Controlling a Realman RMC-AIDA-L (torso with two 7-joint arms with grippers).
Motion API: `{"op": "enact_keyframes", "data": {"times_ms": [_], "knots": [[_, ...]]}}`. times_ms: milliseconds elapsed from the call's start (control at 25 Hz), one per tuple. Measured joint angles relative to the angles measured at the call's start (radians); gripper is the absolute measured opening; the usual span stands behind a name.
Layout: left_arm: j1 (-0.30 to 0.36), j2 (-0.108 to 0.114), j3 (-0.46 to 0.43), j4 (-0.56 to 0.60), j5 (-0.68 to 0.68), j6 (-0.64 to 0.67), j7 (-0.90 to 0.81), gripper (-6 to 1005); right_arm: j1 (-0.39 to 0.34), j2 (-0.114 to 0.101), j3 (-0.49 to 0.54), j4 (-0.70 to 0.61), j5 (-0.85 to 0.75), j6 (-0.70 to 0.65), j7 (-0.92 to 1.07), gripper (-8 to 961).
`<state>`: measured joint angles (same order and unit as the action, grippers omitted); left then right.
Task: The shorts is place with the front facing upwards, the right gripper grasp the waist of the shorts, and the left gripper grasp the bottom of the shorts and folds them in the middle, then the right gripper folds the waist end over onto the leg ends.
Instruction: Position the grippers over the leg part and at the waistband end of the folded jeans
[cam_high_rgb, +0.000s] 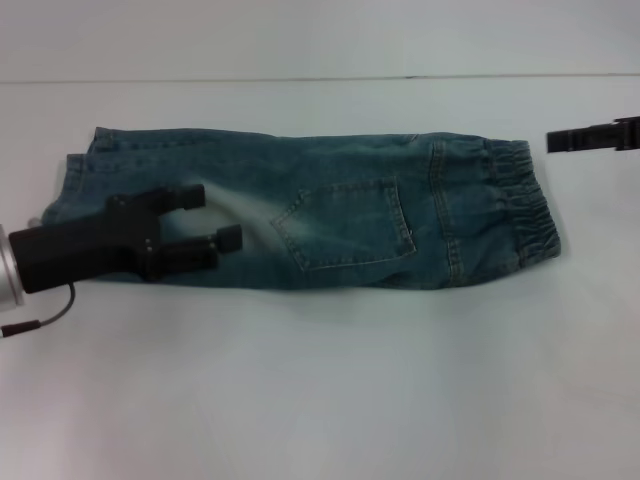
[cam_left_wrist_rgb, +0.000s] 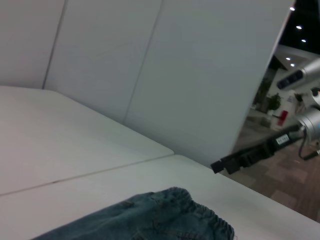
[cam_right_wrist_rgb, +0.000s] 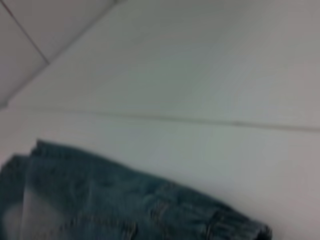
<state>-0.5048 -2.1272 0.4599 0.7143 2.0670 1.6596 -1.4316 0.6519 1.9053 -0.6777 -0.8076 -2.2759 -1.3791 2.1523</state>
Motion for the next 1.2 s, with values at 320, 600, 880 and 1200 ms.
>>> {"op": "enact_keyframes", "data": {"times_ms": [320, 600, 880, 1200], "knots": [[0.010, -0.006, 0.010, -0.008, 0.004, -0.007, -0.001, 935, 0.142, 0.024, -0.062, -0.048, -0.329, -0.063, 0.199, 955], [0.021, -0.010, 0.010, -0.012, 0.005, -0.006, -0.002, 933, 0.174, 0.045, -0.106, -0.037, -0.424, -0.051, 0.218, 954], [0.030, -0.012, 0.003, -0.018, 0.001, 0.001, -0.003, 932, 0.161, 0.075, -0.136, 0.009, -0.430, -0.020, 0.211, 950], [0.024, -0.016, 0.008, -0.019, -0.001, 0.003, -0.003, 932, 0.160, 0.106, -0.154, 0.045, -0.428, 0.037, 0.158, 932]]}}
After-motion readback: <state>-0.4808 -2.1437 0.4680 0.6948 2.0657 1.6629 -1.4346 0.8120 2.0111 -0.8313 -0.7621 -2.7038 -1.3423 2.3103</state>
